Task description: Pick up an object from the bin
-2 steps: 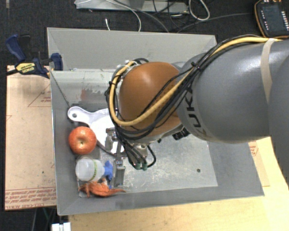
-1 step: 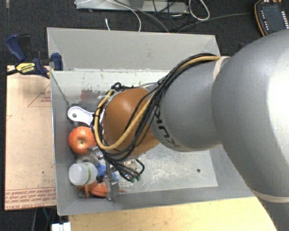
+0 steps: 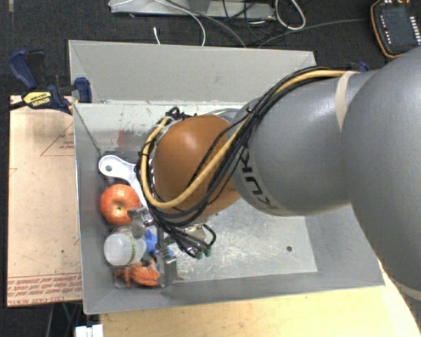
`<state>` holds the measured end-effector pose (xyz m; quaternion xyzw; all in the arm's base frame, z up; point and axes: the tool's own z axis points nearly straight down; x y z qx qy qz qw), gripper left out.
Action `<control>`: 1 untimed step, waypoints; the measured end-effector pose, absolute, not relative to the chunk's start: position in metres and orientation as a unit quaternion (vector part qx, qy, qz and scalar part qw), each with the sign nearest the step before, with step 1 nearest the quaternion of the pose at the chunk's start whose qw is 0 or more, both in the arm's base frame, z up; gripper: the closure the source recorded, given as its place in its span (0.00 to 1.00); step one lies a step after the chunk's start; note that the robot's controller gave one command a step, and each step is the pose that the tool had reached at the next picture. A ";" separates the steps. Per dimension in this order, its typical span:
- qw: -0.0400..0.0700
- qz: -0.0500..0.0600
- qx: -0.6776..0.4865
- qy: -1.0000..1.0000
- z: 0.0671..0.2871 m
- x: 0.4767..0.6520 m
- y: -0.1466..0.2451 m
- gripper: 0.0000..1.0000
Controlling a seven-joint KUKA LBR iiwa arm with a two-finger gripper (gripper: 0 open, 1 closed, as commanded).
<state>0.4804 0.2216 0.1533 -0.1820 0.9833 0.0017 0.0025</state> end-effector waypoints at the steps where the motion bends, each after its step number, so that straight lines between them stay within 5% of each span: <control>1: 0.013 0.002 -0.288 0.957 0.111 0.492 0.252 0.00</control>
Offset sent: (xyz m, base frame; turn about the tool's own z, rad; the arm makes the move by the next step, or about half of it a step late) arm 0.0034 0.0185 -0.0833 -0.4003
